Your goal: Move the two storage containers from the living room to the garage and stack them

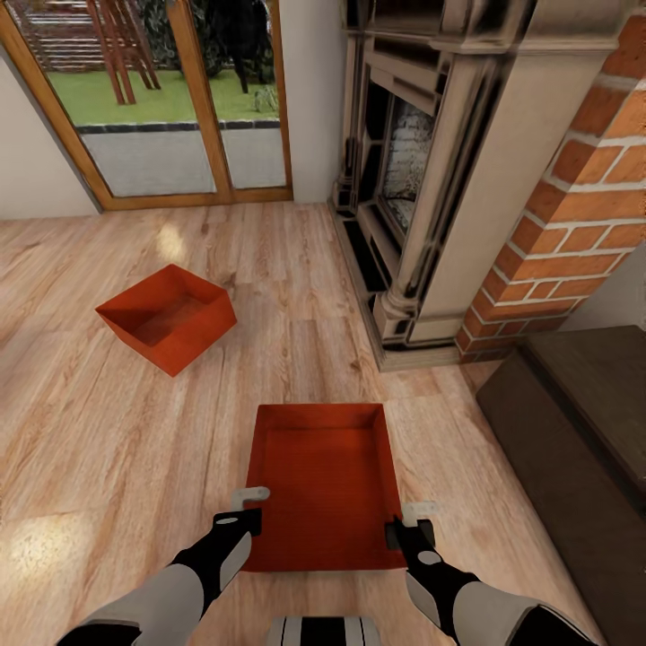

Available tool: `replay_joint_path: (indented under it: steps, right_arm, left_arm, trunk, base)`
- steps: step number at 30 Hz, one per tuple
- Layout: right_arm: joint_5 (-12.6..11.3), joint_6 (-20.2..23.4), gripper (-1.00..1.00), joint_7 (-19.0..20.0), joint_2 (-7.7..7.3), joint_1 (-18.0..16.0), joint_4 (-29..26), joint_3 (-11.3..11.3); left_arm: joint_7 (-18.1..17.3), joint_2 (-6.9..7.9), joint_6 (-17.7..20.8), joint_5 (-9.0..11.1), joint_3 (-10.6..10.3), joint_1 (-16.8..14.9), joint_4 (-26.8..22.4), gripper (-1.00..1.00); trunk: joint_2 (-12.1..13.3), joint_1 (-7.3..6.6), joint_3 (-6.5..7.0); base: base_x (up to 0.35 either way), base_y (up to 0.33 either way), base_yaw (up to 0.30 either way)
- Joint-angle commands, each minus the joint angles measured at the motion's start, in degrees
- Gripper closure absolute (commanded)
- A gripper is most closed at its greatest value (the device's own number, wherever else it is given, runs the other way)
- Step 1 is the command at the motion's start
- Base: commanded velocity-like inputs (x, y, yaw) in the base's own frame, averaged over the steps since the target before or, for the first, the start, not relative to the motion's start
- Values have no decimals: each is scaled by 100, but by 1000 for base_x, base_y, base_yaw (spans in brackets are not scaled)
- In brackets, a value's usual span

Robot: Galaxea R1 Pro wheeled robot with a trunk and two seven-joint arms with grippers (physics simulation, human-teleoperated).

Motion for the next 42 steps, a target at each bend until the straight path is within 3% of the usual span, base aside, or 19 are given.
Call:
replay_joint_path:
  steps: [1,42]
  right_arm:
    - [-156,-46,100,-37,-2,-2,18,-43]
    - [-156,-53,100,-28,9,-2,18,-48]
  left_arm:
    - [45,3,36,-54,26,0,-19,100]
    - [39,12,34,-61,26,0,-20,100]
  trunk:
    - [40,-23,15]
    - [1685,-924,751]
  base:
    - [0,0,0]
    - [0,0,0]
